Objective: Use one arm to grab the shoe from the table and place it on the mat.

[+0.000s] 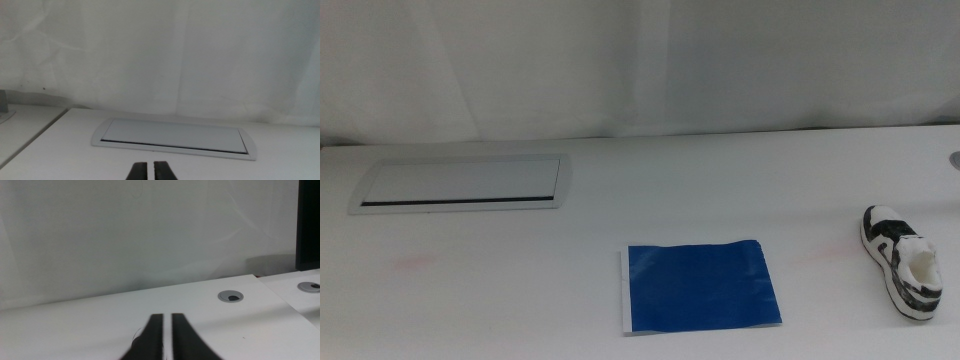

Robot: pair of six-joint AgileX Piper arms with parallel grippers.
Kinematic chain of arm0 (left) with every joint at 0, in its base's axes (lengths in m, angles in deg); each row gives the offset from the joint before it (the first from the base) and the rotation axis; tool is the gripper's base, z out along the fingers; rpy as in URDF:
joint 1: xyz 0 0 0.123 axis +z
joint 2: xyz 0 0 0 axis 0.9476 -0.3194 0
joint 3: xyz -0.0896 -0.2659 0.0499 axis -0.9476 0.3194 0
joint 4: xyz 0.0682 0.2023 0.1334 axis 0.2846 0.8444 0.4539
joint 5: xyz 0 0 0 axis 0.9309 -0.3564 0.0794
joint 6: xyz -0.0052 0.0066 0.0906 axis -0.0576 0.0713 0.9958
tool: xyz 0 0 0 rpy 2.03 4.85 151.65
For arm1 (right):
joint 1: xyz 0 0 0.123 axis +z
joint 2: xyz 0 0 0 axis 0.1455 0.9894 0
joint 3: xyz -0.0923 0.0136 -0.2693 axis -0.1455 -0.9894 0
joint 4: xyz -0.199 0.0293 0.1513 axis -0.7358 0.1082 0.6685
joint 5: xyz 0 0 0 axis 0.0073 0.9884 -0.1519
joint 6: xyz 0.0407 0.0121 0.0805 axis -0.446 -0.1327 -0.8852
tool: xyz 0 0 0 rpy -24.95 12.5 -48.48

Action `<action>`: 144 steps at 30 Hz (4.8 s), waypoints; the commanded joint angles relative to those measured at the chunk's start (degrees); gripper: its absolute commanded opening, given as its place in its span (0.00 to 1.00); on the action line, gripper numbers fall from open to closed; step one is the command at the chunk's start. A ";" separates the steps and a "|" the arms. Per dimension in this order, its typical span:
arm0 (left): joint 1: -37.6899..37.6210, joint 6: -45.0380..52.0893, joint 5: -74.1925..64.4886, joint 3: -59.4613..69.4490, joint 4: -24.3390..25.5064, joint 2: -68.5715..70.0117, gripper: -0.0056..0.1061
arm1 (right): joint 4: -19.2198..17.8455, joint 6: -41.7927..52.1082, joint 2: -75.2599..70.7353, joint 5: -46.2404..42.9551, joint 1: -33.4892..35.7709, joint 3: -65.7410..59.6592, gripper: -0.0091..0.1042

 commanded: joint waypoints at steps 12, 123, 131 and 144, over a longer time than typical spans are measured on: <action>0.02 -0.38 -1.45 2.25 -0.14 1.04 0.02 | -0.09 0.18 -0.17 -1.31 -0.34 -2.30 0.99; 0.02 -0.38 -1.45 2.25 -0.14 1.04 0.02 | 7.06 37.06 97.27 47.69 12.39 76.03 0.06; 0.02 -0.38 -1.45 2.25 -0.14 1.04 0.02 | 5.51 56.04 98.02 46.15 29.01 81.76 0.06; 0.02 -0.38 -1.45 2.25 -0.14 1.04 0.02 | 1.31 56.68 107.46 45.89 40.17 81.97 0.06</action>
